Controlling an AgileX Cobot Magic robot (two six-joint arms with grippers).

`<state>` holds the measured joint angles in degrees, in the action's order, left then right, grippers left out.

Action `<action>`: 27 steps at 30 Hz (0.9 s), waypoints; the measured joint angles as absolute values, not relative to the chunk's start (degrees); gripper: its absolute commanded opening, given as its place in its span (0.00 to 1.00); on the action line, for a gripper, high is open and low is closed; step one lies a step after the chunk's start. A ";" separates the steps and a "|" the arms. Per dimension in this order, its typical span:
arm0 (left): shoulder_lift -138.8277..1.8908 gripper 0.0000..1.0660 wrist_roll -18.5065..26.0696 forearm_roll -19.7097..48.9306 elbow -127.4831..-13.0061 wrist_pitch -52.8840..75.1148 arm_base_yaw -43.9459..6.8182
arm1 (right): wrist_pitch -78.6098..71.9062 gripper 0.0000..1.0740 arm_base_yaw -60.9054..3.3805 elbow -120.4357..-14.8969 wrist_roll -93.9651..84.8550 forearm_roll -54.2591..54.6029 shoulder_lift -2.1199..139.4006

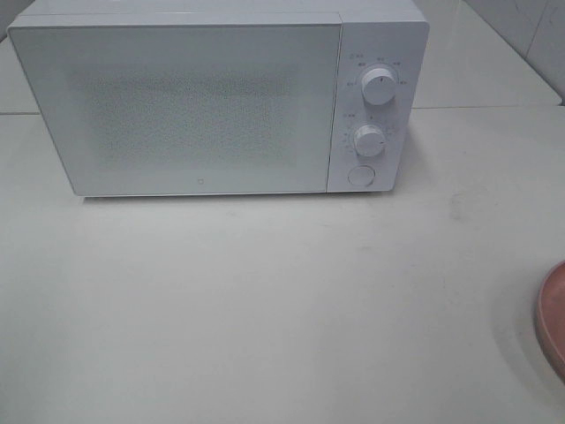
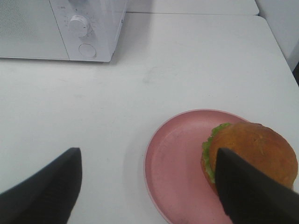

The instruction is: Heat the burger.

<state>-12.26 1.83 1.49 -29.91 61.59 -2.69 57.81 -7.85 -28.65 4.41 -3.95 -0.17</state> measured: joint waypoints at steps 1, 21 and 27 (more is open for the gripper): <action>-12.26 0.86 1.83 1.49 -29.91 61.59 -2.69 | 57.81 0.71 -7.85 -28.65 4.41 -3.95 -0.17; 0.29 0.86 1.83 1.49 -29.79 61.59 3.21 | 57.81 0.71 -7.85 -28.65 4.41 -3.95 -0.17; 0.29 0.86 1.83 1.49 -29.79 61.59 3.21 | 57.81 0.71 -7.85 -28.65 4.41 -3.95 -0.17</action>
<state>0.29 1.83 1.49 -29.79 61.59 3.21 57.81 -7.85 -28.65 4.41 -3.95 -0.17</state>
